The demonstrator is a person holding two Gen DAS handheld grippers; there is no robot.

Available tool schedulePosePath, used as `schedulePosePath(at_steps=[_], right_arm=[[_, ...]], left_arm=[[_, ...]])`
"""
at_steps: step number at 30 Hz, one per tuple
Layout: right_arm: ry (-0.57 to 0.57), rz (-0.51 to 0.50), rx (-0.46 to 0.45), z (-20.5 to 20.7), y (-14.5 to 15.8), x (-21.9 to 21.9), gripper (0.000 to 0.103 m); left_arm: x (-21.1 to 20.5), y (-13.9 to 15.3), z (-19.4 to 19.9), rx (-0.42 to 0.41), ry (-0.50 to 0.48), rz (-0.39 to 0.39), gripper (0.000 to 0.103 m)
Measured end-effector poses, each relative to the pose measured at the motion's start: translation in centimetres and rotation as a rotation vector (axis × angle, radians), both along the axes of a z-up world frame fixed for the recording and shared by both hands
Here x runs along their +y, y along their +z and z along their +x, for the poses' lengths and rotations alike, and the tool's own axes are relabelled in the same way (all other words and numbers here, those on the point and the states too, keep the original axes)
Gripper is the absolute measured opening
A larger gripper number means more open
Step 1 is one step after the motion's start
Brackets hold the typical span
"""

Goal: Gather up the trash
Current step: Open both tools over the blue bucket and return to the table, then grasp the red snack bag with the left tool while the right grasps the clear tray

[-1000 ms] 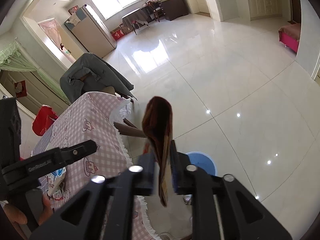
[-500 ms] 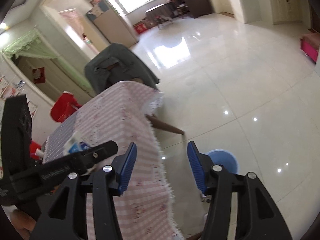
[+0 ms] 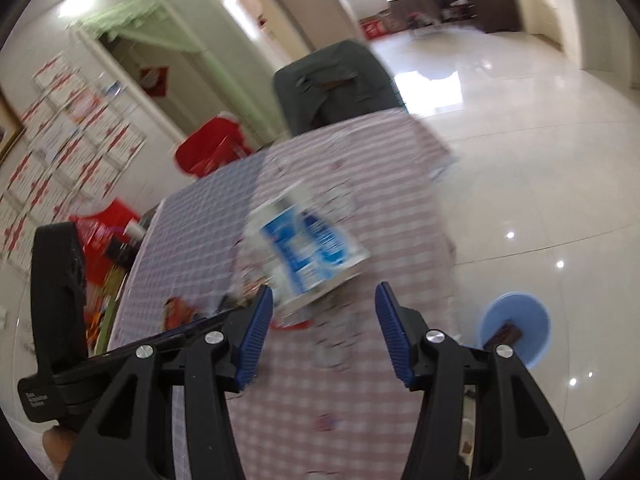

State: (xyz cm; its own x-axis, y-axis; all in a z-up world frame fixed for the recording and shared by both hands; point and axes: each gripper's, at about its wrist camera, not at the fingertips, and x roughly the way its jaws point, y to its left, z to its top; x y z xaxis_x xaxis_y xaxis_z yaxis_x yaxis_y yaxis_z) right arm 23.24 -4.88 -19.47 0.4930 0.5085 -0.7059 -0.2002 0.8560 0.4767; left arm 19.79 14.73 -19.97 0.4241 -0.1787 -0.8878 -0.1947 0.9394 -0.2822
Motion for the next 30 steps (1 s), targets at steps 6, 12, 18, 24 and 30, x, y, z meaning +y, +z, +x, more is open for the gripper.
schedulePosePath(at_steps=[6, 12, 18, 24, 30], right_arm=[[0.119, -0.014, 0.068, -1.6, -1.9, 8.3, 0.056], [0.130, 0.024, 0.210, -1.9, -6.5, 13.6, 0.057], [0.069, 0.048, 0.315, -1.2, -10.9, 15.1, 0.058], [0.021, 0.053, 0.343, 0.4, -13.4, 15.9, 0.058], [0.029, 0.081, 0.331, 1.7, -13.8, 16.6, 0.059]], left_arm=[[8.5, -1.4, -3.7, 0.033, 0.114, 0.010, 0.069], [15.1, -3.0, -6.5, 0.053, 0.200, 0.063, 0.069], [19.2, -4.9, -7.1, 0.067, 0.236, 0.130, 0.069], [20.3, -5.8, -5.6, 0.064, 0.199, 0.176, 0.069], [21.0, -7.2, -3.6, 0.087, 0.186, 0.203, 0.069]])
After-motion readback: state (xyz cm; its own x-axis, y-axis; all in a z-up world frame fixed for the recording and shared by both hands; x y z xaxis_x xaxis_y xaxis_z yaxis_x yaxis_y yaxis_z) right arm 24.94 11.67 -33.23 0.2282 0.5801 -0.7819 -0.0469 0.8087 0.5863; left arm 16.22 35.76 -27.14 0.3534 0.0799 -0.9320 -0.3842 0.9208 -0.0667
